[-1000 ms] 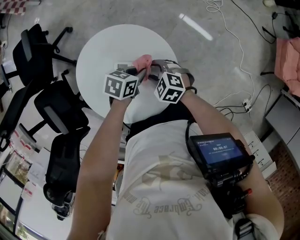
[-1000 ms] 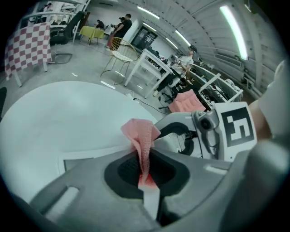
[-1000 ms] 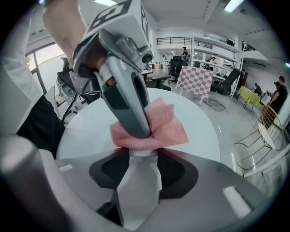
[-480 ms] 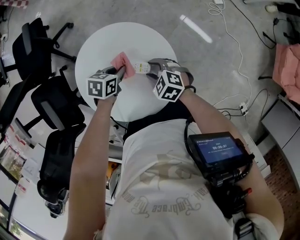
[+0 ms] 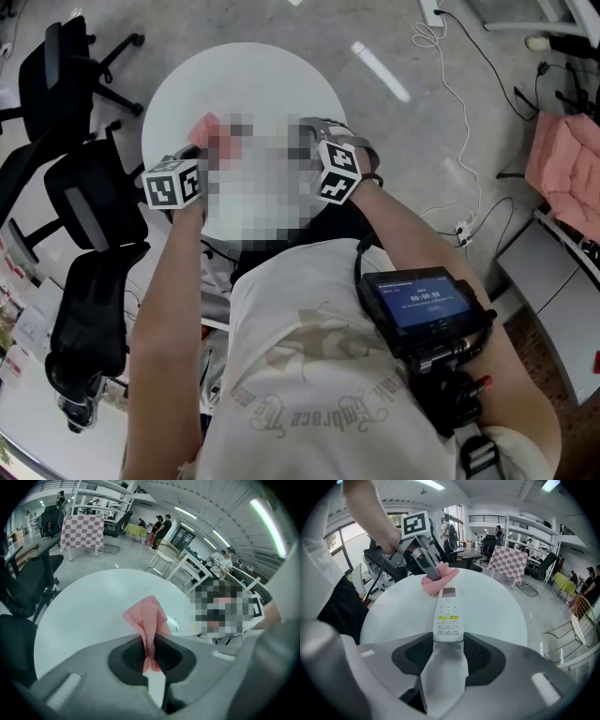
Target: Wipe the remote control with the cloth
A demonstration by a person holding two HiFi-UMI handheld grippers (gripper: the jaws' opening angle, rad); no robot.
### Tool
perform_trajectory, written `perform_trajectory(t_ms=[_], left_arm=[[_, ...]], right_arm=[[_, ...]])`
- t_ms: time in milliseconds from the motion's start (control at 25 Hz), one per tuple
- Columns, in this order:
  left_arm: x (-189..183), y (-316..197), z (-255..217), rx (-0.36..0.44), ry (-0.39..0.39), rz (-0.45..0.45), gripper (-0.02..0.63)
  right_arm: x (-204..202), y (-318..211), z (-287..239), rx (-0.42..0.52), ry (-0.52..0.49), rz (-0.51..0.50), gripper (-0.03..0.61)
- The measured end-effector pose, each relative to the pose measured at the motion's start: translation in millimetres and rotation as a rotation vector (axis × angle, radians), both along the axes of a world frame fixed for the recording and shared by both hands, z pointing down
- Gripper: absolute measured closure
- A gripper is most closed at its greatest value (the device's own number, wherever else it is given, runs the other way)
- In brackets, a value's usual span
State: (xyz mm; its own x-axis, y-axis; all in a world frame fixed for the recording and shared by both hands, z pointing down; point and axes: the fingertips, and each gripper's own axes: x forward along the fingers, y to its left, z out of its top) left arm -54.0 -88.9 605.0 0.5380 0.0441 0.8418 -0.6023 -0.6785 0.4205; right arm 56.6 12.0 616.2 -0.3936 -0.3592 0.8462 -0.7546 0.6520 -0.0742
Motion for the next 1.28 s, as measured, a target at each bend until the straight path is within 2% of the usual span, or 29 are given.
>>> perform_trajectory(t_ms=[200,360,480,720,1040,1160,1280], left_arm=[[-12,19,-3,0.015,0.073,-0.117,0.597],[-20,36,-13,0.002,0.162,-0.181,0.597],[-30,52,-21,-0.016,0.202,-0.240,0.597],[-63,79,-32,-0.007,0.231,-0.379,0.595],[-101,113,-35,-0.012,0.271,-0.532,0.595],[-106,122,-35,-0.019,0.289,-0.567,0.595],[-102,127,-36,-0.026,0.312,-0.574,0.595]], right_arm=[[2,0,-1,-0.002,0.043,-0.078,0.319],[-5,-10,-5,-0.017,0.043,-0.071,0.316],[-9,-18,-4,-0.052,0.052,-0.063,0.316],[-13,-25,9,-0.156,0.166,-0.122,0.316],[-15,-27,15,-0.207,0.316,-0.182,0.324],[-16,-28,14,-0.243,0.267,-0.133,0.330],[-10,-16,20,-0.337,0.150,0.006,0.330]])
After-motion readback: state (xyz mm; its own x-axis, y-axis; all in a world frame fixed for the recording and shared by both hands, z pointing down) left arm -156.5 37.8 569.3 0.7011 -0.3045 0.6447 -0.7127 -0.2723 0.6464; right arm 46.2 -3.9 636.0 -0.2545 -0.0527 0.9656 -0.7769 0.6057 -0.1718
